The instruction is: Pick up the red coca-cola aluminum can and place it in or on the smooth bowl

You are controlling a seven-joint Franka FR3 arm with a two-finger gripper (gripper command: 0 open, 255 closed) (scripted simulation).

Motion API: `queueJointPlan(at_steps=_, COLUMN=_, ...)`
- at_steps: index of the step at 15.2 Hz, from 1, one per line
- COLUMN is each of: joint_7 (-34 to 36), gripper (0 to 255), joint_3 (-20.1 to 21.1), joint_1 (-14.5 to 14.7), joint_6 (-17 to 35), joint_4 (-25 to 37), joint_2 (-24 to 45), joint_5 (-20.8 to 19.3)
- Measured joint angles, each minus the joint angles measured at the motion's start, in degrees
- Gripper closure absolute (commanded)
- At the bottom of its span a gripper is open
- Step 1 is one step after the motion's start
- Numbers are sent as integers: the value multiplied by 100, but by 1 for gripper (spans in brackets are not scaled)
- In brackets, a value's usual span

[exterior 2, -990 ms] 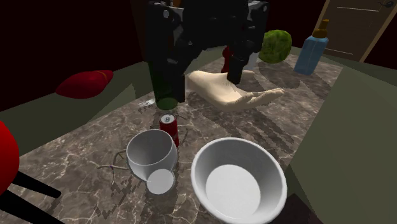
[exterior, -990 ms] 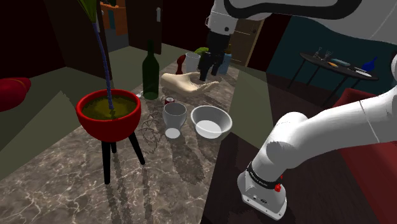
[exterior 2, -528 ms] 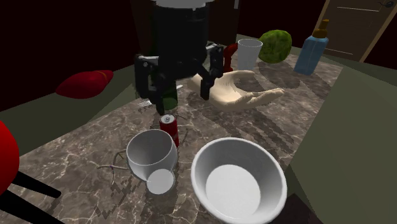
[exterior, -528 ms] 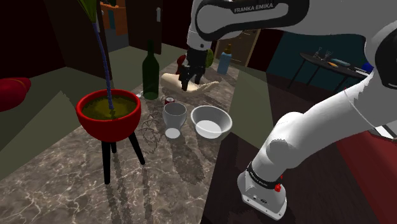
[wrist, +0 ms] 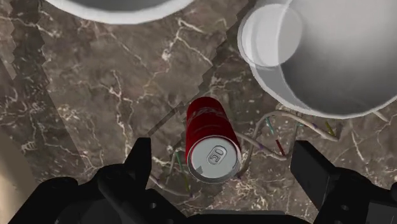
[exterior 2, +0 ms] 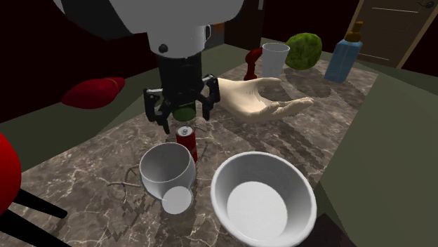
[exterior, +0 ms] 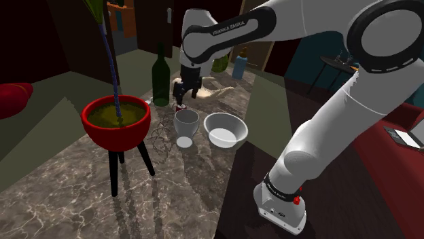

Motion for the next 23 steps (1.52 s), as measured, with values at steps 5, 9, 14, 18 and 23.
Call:
queueJointPlan(at_steps=5, joint_7=154, gripper=0, joint_3=50, joint_1=9, joint_6=492, joint_4=164, joint_2=661, joint_5=-91)
queueJointPlan(at_steps=9, joint_7=150, gripper=0, joint_3=46, joint_1=3, joint_6=795, joint_4=24, joint_2=823, joint_5=-108)
queueJointPlan(at_steps=14, joint_7=158, gripper=0, joint_3=49, joint_1=6, joint_6=916, joint_4=-31, joint_2=887, joint_5=-113)
queueJointPlan(at_steps=18, joint_7=159, gripper=255, joint_3=49, joint_1=6, joint_6=920, joint_4=-31, joint_2=890, joint_5=-114)
queueJointPlan(at_steps=23, joint_7=160, gripper=255, joint_3=45, joint_1=3, joint_6=918, joint_4=-23, joint_2=892, joint_5=-117)
